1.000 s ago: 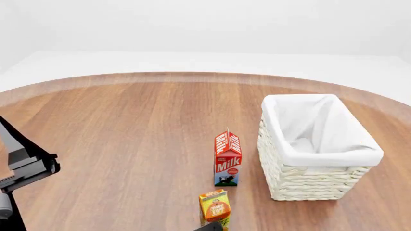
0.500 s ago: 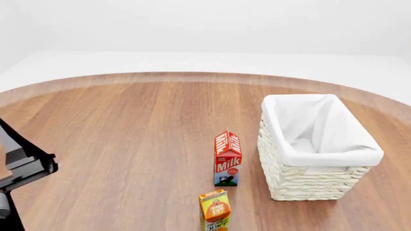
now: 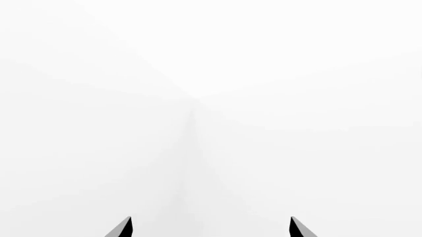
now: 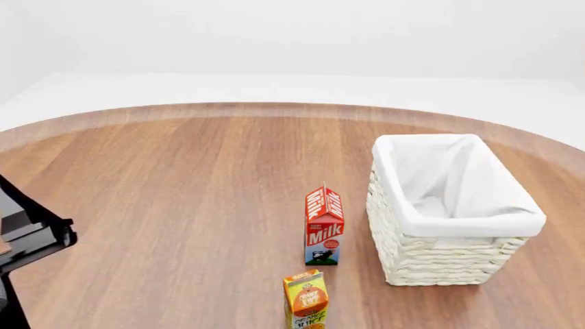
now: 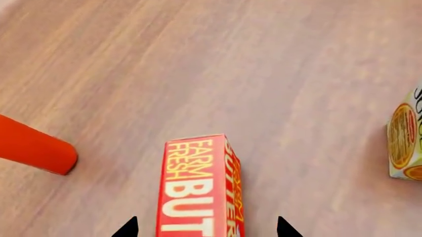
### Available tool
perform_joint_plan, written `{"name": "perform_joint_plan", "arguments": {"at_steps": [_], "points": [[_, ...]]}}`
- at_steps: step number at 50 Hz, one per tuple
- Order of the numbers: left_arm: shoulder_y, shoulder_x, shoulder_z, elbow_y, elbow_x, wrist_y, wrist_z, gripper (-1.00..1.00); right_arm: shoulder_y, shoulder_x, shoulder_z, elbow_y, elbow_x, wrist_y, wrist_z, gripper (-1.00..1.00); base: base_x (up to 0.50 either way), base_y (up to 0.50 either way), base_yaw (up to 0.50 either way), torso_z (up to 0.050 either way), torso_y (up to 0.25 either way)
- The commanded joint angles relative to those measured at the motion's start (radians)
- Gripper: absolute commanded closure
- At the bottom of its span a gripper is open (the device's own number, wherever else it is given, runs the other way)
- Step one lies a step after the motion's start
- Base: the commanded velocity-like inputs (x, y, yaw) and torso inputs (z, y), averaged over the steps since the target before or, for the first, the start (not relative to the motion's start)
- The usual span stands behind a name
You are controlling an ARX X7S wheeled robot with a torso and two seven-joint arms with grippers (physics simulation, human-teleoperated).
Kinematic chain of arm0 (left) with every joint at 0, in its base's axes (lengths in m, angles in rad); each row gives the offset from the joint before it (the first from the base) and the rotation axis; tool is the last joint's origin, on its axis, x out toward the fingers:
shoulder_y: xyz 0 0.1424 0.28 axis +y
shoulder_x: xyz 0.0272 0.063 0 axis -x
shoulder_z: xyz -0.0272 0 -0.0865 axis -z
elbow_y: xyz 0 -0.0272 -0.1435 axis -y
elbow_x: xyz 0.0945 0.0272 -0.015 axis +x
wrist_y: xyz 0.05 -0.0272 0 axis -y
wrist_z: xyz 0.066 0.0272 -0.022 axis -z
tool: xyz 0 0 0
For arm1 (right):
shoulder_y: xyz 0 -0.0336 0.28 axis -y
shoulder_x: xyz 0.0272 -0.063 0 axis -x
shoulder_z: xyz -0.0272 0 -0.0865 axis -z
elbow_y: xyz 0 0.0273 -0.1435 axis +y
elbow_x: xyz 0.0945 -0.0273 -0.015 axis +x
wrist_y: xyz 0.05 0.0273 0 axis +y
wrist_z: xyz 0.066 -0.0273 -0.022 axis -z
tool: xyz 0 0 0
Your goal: Pick up the cream cheese box and the butter, and put them in the basket.
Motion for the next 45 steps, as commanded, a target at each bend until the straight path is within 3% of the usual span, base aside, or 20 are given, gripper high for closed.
{"name": "perform_joint_plan", "arguments": {"at_steps": [1, 45], "points": [[0.003, 0.018, -0.029, -0.006, 0.006, 0.011, 0.024, -1.0, 0.002, -0.018, 0.02, 0.055, -0.017, -0.013, -0.056, -1.0, 0.0, 0.0, 0.0, 0.0, 0.0], [0.009, 0.01, -0.047, -0.007, -0.017, 0.015, 0.017, -1.0, 0.016, -0.024, -0.046, 0.107, -0.053, -0.007, -0.084, -1.0, 0.0, 0.0, 0.0, 0.0, 0.0]]}}
